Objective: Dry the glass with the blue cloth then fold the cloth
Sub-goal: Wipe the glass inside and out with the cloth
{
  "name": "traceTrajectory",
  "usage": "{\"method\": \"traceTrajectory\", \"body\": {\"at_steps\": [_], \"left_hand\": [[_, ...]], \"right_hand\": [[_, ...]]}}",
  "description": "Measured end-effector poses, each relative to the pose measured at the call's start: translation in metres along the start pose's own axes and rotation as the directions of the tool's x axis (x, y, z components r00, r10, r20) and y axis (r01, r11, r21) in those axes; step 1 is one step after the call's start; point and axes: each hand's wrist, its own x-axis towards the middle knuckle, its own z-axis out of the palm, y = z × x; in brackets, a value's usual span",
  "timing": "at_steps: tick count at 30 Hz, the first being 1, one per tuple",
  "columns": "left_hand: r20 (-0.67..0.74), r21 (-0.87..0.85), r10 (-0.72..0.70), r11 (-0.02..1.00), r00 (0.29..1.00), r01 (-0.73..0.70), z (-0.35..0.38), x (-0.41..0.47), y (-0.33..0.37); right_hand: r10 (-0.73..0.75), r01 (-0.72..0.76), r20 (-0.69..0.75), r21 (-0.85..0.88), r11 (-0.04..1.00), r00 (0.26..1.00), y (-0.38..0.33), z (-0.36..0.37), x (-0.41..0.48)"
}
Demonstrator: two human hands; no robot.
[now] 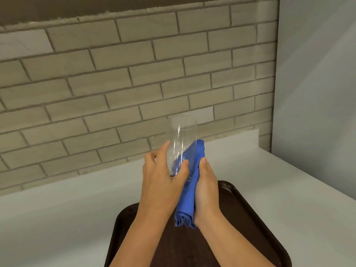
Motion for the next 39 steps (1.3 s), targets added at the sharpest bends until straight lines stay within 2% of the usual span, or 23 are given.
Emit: {"method": "traceTrajectory", "body": {"at_steps": [2, 4, 7, 11, 13, 15, 19, 24, 26, 29, 32, 35, 39], "left_hand": [[-0.01, -0.001, -0.04, 0.999, 0.999, 0.04, 0.002, 0.0, 0.003], [-0.018, -0.052, -0.112, 0.992, 0.994, 0.111, 0.002, 0.001, 0.006], [-0.017, -0.206, -0.237, 0.951, 0.971, 0.229, -0.002, 0.006, 0.006], [0.032, -0.518, -0.371, 0.788, 0.928, 0.332, -0.008, 0.01, -0.007], [0.118, -0.627, -0.381, 0.687, 0.917, 0.366, -0.009, 0.012, -0.011], [0.181, -0.696, -0.349, 0.616, 0.919, 0.371, -0.009, 0.016, -0.013], [0.248, -0.733, -0.318, 0.556, 0.915, 0.392, -0.008, 0.023, -0.015], [0.292, -0.779, -0.296, 0.479, 0.91, 0.406, -0.004, 0.023, -0.024], [0.324, -0.784, -0.289, 0.452, 0.901, 0.427, -0.002, 0.022, -0.026], [0.353, -0.756, -0.278, 0.477, 0.893, 0.447, -0.002, 0.02, -0.021], [0.346, -0.7, -0.301, 0.547, 0.889, 0.458, -0.003, 0.022, -0.012], [0.27, -0.611, -0.388, 0.638, 0.881, 0.469, 0.0, 0.024, -0.002], [0.146, -0.498, -0.381, 0.769, 0.913, 0.401, 0.004, 0.019, 0.0]], "right_hand": [[-0.094, 0.095, 0.011, -0.08, 0.992, 0.995, -0.001, 0.003, -0.003], [-0.176, 0.186, 0.086, -0.131, 0.974, 0.981, -0.002, 0.006, -0.008], [-0.207, 0.243, 0.187, -0.196, 0.95, 0.96, -0.003, 0.015, -0.019], [-0.298, 0.413, 0.326, -0.38, 0.828, 0.897, -0.005, 0.023, -0.018], [-0.32, 0.494, 0.398, -0.49, 0.718, 0.86, -0.012, 0.026, -0.005], [-0.331, 0.541, 0.444, -0.525, 0.657, 0.833, -0.025, 0.032, 0.012], [-0.31, 0.511, 0.452, -0.441, 0.738, 0.837, -0.048, 0.042, 0.035], [-0.154, 0.281, 0.34, -0.366, 0.887, 0.928, -0.044, 0.031, 0.035], [-0.153, 0.264, 0.3, -0.376, 0.888, 0.942, -0.035, 0.024, 0.031], [-0.208, 0.304, 0.274, -0.382, 0.872, 0.939, -0.029, 0.019, 0.022], [-0.212, 0.288, 0.231, -0.377, 0.88, 0.95, -0.033, 0.017, 0.023], [-0.209, 0.27, 0.191, -0.397, 0.877, 0.959, -0.035, 0.015, 0.025], [-0.195, 0.243, 0.152, -0.43, 0.869, 0.969, -0.034, 0.009, 0.02]]}}
